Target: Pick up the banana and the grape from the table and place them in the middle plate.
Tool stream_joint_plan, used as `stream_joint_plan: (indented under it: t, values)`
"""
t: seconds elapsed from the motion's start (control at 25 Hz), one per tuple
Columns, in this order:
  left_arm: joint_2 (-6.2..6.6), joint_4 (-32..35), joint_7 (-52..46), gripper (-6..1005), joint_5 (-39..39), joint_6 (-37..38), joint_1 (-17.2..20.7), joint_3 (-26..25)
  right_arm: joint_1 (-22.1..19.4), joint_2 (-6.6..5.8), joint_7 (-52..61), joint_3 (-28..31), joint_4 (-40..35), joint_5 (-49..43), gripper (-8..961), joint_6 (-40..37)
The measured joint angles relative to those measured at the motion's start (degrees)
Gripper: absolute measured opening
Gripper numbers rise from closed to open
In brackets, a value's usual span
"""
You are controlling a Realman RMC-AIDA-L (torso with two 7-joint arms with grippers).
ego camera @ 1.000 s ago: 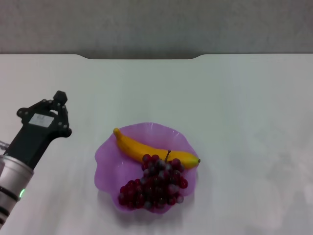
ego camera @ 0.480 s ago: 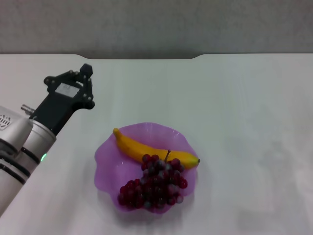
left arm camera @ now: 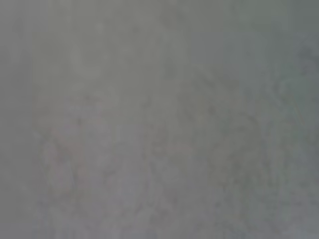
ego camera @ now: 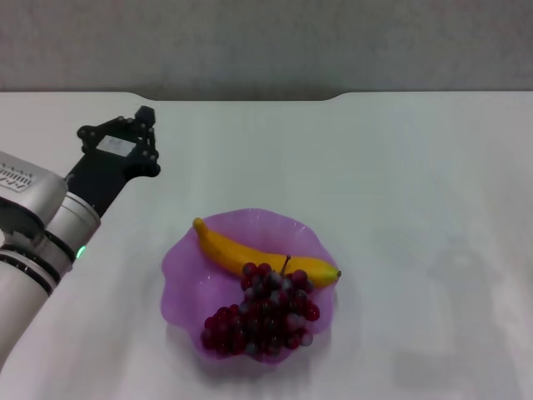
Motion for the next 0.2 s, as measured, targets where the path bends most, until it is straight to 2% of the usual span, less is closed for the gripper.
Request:
stream_joint_plan:
  t: [0.2]
  values:
    - [-0.06, 0.03, 0.0, 25, -5.06, -1.17, 0.4, 0.26, -0.35, 0.11, 0.0, 0.01, 0.1, 0.1, 28, 0.08]
